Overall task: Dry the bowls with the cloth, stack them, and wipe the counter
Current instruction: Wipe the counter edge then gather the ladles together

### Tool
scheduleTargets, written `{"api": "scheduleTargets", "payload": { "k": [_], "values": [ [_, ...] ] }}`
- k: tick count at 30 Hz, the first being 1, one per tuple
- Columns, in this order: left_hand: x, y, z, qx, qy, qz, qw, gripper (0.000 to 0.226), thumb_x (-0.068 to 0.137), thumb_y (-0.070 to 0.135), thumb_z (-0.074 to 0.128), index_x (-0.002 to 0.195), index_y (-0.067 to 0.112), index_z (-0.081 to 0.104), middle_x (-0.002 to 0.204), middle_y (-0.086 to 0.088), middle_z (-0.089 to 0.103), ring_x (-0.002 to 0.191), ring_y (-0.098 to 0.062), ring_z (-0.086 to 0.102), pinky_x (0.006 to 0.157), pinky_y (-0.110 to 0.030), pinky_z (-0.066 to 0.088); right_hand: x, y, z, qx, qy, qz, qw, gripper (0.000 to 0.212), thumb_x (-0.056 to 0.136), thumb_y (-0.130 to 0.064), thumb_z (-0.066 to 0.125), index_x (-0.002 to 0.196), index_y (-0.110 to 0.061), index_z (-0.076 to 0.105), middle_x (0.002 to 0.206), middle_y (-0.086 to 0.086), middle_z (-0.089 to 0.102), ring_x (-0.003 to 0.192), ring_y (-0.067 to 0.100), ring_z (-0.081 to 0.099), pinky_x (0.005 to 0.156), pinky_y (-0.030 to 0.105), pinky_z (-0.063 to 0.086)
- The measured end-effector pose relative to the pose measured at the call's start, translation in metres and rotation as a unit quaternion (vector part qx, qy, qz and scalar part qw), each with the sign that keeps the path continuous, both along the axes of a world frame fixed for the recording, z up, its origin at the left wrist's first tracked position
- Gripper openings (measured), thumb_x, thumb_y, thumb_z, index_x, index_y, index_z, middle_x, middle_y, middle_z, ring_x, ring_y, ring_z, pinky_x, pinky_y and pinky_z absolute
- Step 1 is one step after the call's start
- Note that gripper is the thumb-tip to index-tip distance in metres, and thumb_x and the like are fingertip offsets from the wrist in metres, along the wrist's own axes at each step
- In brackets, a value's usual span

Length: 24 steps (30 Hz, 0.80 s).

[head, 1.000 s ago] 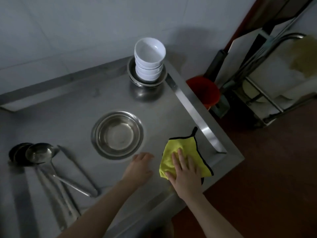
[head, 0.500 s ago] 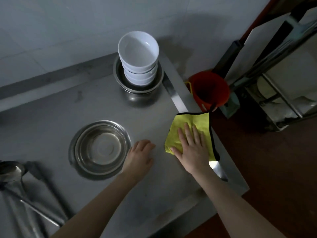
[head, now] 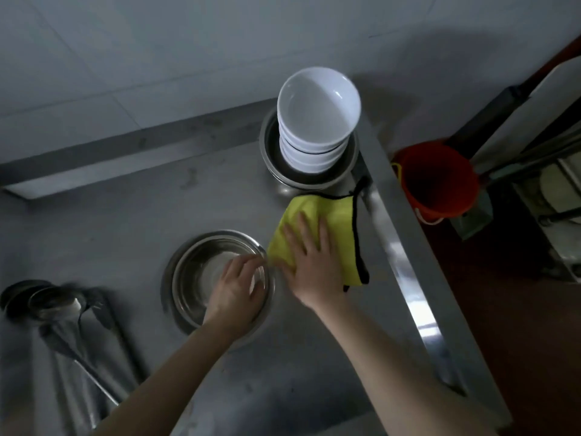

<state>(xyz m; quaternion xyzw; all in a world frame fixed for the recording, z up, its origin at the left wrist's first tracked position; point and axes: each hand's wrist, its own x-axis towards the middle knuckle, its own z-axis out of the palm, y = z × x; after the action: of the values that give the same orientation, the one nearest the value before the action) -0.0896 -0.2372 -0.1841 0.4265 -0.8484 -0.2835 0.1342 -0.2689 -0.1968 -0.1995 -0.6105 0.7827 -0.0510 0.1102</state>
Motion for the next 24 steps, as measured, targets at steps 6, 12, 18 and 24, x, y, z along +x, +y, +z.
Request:
{"api": "scheduleTargets", "payload": {
  "k": [6,12,18,24],
  "values": [
    [-0.016,-0.01,0.008,0.001,0.013,-0.002,1.0,0.032,0.085,0.021,0.049,0.111,0.011,0.065,0.114,-0.007,0.063,0.101,-0.031,0.06,0.079,-0.037,0.054,0.004,0.085,0.01,0.031,0.014,0.036,0.999,0.066,0.091,-0.068,0.032,0.148,-0.036,0.027,0.16,-0.005,0.011,0.145,0.036,0.014,0.113,0.053,0.023],
    [-0.049,-0.005,0.007,0.025,0.022,-0.078,0.996,0.036,0.078,0.016,0.057,0.113,0.012,0.063,0.113,-0.005,0.061,0.098,-0.029,0.059,0.084,-0.035,0.052,-0.06,0.085,0.022,0.069,0.083,0.002,0.994,0.062,0.09,-0.066,0.034,0.145,-0.038,0.033,0.159,-0.006,0.017,0.143,0.035,0.02,0.11,0.063,0.016],
    [-0.09,0.006,0.014,0.057,-0.001,-0.127,0.99,0.046,0.078,0.016,0.058,0.123,0.012,0.06,0.125,-0.007,0.059,0.113,-0.03,0.054,0.094,-0.038,0.048,-0.12,0.036,0.031,0.089,0.141,-0.002,0.986,0.068,0.083,-0.064,0.027,0.145,-0.038,0.033,0.159,-0.011,0.014,0.146,0.031,0.008,0.11,0.064,0.013],
    [-0.109,0.018,0.017,0.067,-0.011,-0.135,0.988,0.048,0.076,0.016,0.055,0.122,0.01,0.061,0.123,-0.008,0.059,0.111,-0.032,0.054,0.094,-0.037,0.046,-0.122,0.085,0.032,0.066,0.128,-0.032,0.989,0.065,0.088,-0.054,0.037,0.148,-0.032,0.029,0.16,-0.01,0.004,0.146,0.032,0.007,0.11,0.06,0.019]
  ]
}}
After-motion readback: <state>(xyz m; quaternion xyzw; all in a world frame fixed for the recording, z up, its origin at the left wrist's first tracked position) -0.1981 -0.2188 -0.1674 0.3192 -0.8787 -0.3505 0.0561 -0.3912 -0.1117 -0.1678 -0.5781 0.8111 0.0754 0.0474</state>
